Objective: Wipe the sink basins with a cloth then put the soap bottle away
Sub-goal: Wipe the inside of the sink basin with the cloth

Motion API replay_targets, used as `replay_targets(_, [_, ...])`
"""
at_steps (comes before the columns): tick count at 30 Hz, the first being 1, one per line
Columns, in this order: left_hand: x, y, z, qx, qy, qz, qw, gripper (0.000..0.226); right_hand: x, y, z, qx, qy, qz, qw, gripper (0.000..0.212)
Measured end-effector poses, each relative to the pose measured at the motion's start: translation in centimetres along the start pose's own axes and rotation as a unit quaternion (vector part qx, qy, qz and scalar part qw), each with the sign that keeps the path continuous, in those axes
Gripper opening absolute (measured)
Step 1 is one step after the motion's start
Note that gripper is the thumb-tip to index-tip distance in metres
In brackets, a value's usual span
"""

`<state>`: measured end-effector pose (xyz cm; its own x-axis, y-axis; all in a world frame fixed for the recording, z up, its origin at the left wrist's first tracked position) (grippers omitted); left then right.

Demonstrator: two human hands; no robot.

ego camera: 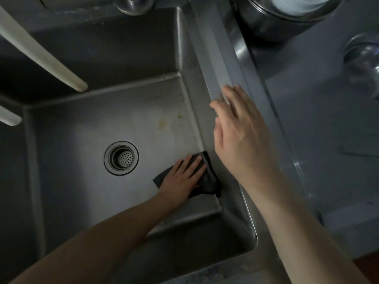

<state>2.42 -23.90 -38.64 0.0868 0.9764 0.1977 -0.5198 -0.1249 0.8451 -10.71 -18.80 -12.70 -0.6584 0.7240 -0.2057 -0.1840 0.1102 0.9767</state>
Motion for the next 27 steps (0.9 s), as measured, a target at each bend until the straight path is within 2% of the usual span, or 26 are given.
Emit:
replay_targets(9, [-7.7,4.6,-4.0,0.053,0.084,0.040,0.994,0.066,0.0,0.1,-0.3,0.011,-0.002,-0.012,1.000,0.031])
replay_targets(18, [-11.8,6.9,-5.9,0.067,0.096,0.033,0.993,0.064,0.0,0.9,-1.6,0.027,-0.007,-0.010,1.000,0.021])
replay_targets(27, [-15.5,8.4,-7.9,0.078,0.131,0.032,0.988,0.065,-0.8,2.9,-7.8,0.120,0.033,-0.018,0.992,0.027])
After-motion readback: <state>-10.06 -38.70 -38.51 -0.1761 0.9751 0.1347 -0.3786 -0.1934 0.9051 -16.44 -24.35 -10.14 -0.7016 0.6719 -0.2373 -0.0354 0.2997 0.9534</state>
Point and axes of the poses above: each hand's wrist, its own z-axis away from the middle knuckle, its own y-axis out of the back of the hand, x = y × z, the point moved 8 cm from there along -z, towards the middle knuckle, and after that the axes turned 11 degrees about -x, right-handed, at the moved point
